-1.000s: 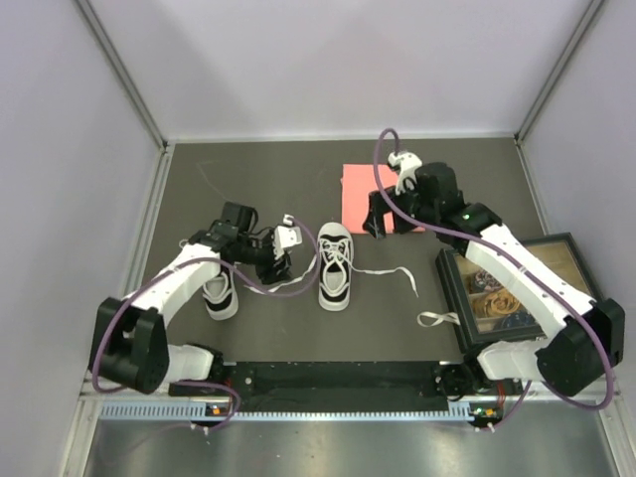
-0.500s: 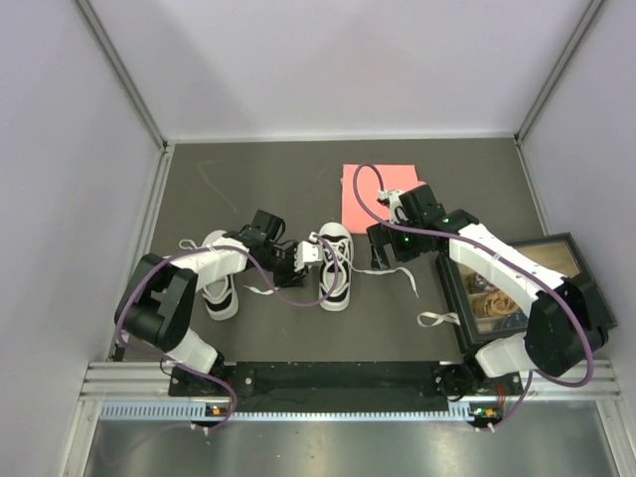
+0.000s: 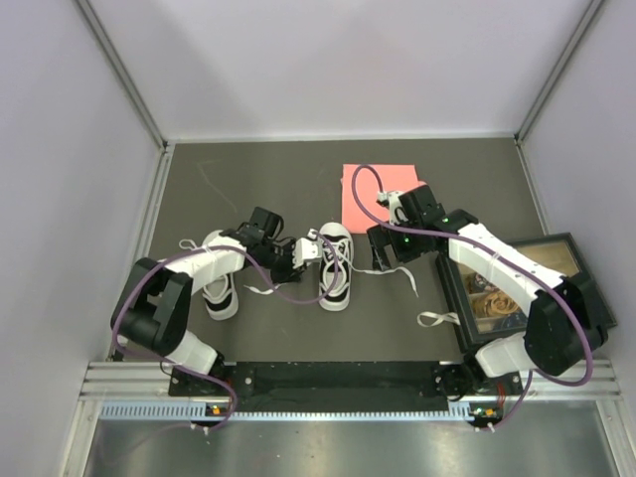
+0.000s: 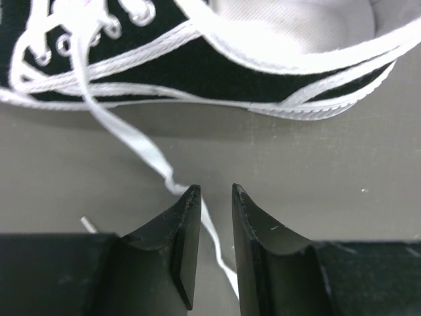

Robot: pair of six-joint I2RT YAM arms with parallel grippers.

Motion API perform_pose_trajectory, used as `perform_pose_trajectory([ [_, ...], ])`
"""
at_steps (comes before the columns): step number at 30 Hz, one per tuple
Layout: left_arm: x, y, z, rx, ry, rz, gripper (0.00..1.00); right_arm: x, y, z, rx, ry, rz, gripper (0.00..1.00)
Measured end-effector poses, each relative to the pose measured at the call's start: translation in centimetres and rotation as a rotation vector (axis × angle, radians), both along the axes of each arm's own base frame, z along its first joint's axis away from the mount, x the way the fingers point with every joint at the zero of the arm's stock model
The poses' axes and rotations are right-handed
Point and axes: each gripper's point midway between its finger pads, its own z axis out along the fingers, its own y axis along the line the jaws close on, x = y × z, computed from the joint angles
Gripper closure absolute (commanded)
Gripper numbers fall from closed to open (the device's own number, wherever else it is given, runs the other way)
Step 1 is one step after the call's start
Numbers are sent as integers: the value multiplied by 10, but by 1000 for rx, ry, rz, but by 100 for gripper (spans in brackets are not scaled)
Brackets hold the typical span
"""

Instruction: Tie the shoes

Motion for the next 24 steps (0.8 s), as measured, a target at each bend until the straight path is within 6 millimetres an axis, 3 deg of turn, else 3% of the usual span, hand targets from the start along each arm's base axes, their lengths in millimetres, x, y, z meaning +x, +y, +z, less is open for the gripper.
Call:
perform_pose_trajectory([
  [11,16,5,-1,27,-16,69,67,-1,-1,-7,-16,20,3,3],
  [15,25,2,-4,23,-27,80,81,0,-2,-7,-23,17,2,5],
  [17,28,0,-4,19,-29,80,83,0,-4,-9,-33,17,-4,6],
  [24,34,-7,2,0,-51,61,68,-2,-11,-26,-87,63,-19,7],
])
